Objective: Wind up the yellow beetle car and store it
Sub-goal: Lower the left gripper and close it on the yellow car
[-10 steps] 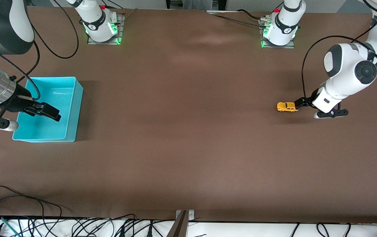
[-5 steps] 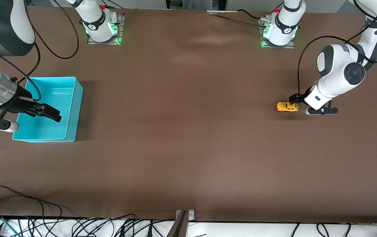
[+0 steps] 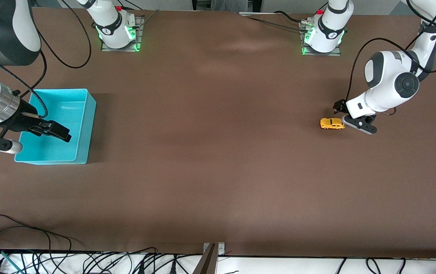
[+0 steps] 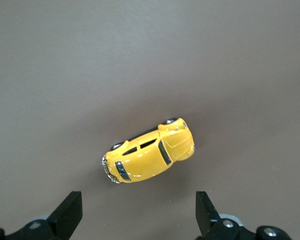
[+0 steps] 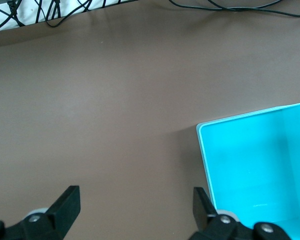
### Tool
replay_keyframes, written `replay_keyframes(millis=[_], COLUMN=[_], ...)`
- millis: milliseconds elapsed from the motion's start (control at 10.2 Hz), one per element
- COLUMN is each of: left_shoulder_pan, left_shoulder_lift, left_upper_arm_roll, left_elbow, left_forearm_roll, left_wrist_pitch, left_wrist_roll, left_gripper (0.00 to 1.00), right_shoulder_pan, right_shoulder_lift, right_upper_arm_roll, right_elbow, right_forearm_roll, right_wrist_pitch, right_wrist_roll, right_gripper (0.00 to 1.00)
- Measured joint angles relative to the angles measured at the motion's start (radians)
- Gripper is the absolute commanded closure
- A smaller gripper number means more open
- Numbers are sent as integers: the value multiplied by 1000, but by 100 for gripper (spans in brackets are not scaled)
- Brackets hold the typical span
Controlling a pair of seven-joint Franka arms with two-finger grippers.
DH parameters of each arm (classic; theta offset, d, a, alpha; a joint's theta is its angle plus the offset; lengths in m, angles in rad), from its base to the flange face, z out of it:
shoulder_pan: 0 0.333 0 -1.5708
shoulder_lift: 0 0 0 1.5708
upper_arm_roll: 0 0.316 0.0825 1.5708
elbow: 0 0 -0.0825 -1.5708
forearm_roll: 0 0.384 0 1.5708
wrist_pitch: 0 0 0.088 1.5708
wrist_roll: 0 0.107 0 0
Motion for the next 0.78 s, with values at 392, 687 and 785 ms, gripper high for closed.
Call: replay_keyframes(millis=[392, 687, 785], left_shoulder_pan=[-3, -13, -15], left_shoulder_lift=[2, 25, 37], left_upper_arm_roll=[-1, -1, -1], left_elbow=[-17, -32, -34], left_forearm_roll=[8, 50, 50], left_wrist_pitch=[15, 119, 134], left_wrist_roll=[366, 605, 674], left_gripper=[0, 0, 0], right_shoulder_pan=[0, 0, 0], right_shoulder_lift=[0, 0, 0], right_upper_arm_roll=[0, 0, 0], right_elbow=[0, 0, 0], right_forearm_roll=[0, 0, 1], right_wrist_pitch=[2, 3, 4], right_wrist_roll=[0, 0, 0], right_gripper=[0, 0, 0])
